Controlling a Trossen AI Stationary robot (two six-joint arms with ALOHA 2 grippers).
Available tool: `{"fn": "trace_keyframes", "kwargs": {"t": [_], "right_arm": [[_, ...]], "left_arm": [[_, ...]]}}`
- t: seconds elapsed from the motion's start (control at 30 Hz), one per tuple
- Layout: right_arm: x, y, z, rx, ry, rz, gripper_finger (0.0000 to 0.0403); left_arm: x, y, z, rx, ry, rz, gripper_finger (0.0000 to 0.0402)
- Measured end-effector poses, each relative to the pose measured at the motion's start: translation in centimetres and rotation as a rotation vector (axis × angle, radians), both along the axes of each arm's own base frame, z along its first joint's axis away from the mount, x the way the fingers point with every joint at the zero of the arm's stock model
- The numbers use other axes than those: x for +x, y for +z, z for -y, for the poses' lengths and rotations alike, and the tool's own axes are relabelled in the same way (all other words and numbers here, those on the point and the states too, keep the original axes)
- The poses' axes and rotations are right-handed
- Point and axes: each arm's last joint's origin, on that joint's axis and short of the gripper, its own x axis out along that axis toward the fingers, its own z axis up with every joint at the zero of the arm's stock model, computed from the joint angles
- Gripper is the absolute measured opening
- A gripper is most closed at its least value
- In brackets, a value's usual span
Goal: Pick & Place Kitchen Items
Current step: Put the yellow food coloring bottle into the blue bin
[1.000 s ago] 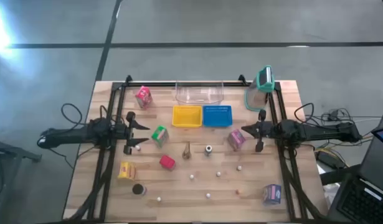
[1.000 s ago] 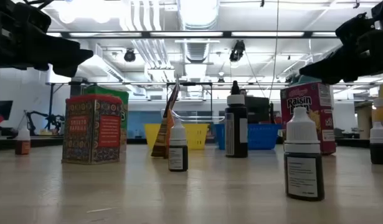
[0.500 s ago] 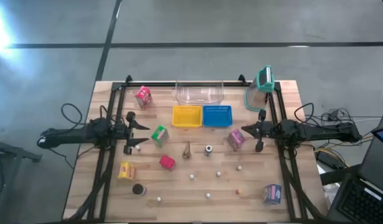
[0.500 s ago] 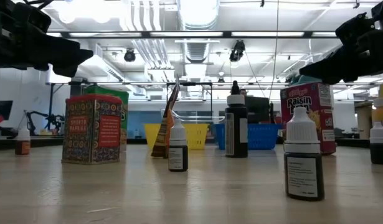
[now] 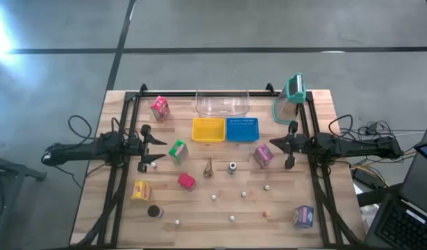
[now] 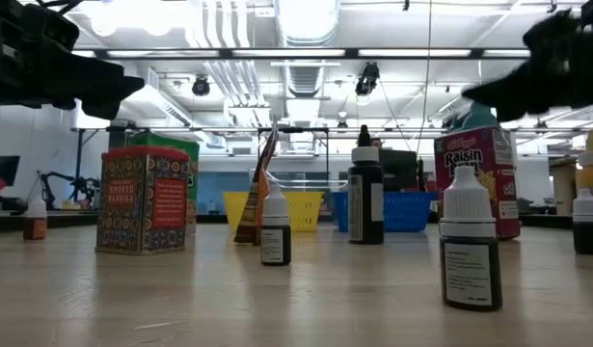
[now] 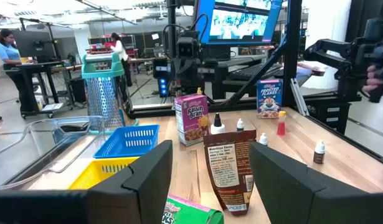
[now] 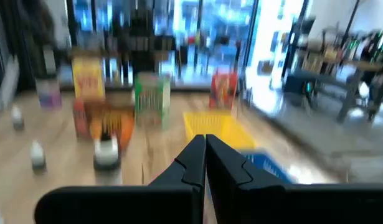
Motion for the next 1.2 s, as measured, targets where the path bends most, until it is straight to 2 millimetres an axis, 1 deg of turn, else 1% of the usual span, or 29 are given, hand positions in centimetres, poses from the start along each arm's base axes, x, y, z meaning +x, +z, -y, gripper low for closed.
{"fn": "trace_keyframes", "kwargs": {"t": [0.17,0.27,0.33,0.43,0.5,0.57,0.67,0.73,0.83,0.97,1.1,1.2], "right_arm": [[-0.7,3.4,0.0,0.161,0.034,0.393,0.0008],[-1.8,5.2,0.1,0.184,0.056,0.613,0.0008],[-2.3,5.9,0.1,0.178,0.060,0.694,0.0008],[-2.4,6.6,0.1,0.135,0.043,0.693,0.0008],[-2.1,7.3,0.1,0.117,0.025,0.632,0.0009],[-1.8,8.2,0.2,0.117,-0.003,0.528,0.0009],[-1.4,10.0,0.3,0.177,-0.038,0.358,0.0010],[-1.2,11.2,0.3,0.223,-0.064,0.232,0.0019],[-0.9,13.0,0.4,0.285,-0.127,0.033,0.0043],[-0.4,15.1,0.5,0.331,-0.213,-0.237,0.0086],[0.2,16.2,0.4,0.397,-0.287,-0.491,0.0125],[0.8,16.6,0.3,0.465,-0.325,-0.655,0.0149]], "left_arm": [[0.0,0.0,0.0,0.000,0.000,0.000,0.0218],[0.0,0.0,0.0,0.000,0.000,0.000,0.0218],[0.0,0.0,0.0,0.000,0.000,0.000,0.0218],[0.0,0.0,0.0,0.000,0.000,0.000,0.0218],[0.0,0.0,0.0,0.000,0.000,0.000,0.0218],[0.0,0.0,0.0,0.000,0.000,0.001,0.0218],[0.0,0.0,0.0,0.000,0.000,0.000,0.0218],[0.0,0.0,0.0,0.000,0.000,0.000,0.0218],[0.0,0.0,0.0,0.000,0.000,0.000,0.0218],[0.0,0.0,0.0,0.000,0.000,0.000,0.0218],[0.0,0.0,0.0,0.000,0.001,0.000,0.0218],[0.0,0.0,0.0,0.000,0.000,0.000,0.0218]]}}
